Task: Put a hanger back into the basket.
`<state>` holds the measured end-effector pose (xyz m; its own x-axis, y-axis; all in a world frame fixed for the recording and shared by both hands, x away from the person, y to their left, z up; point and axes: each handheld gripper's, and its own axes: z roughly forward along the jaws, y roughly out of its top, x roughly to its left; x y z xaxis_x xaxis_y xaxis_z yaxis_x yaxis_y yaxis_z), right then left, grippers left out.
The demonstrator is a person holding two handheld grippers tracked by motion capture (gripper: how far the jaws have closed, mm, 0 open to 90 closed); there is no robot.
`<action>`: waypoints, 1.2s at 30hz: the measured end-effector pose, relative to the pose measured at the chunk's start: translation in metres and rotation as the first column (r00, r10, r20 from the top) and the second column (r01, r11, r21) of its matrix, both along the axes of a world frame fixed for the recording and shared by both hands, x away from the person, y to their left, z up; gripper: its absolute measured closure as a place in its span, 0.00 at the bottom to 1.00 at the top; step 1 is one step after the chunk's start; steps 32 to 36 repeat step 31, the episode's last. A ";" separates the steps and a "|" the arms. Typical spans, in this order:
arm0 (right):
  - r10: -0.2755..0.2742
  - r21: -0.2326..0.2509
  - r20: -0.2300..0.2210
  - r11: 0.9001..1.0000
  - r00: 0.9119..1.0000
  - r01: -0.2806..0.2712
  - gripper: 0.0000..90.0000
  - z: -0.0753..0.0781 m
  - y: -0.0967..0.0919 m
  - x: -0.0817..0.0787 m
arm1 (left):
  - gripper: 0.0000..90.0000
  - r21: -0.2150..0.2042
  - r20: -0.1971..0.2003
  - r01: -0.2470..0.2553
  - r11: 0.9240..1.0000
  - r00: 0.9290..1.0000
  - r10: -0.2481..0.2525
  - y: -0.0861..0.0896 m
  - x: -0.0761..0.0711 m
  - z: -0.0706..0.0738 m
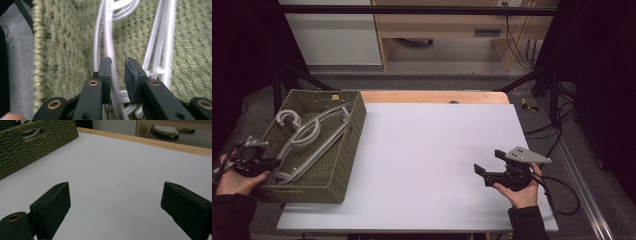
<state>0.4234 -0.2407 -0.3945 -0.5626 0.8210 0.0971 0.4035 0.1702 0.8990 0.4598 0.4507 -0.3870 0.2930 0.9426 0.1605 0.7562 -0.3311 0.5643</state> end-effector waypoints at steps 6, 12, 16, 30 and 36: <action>-0.004 0.008 0.003 1.000 1.000 0.004 0.10 0.001 0.000 -0.001 | 0.66 -0.084 0.083 0.050 0.995 0.996 -0.043 -0.008 -0.003 0.013; -0.005 0.017 0.009 1.000 1.000 0.005 0.10 0.002 -0.001 -0.001 | 0.50 -0.198 0.214 0.116 0.973 0.974 -0.072 -0.028 -0.010 0.022; -0.003 0.013 0.014 1.000 1.000 0.003 0.10 0.002 -0.001 -0.001 | 0.37 -0.239 0.293 0.189 0.952 0.949 -0.114 -0.045 -0.017 0.028; -0.013 0.034 0.034 0.999 0.999 0.012 0.09 0.005 -0.008 -0.004 | 0.16 -0.374 0.430 0.345 0.861 0.887 -0.168 -0.116 -0.035 0.009; -0.009 0.037 0.037 0.999 0.999 0.008 0.09 0.005 -0.008 -0.004 | 0.16 -0.365 0.430 0.353 0.862 0.885 -0.180 -0.120 -0.035 0.008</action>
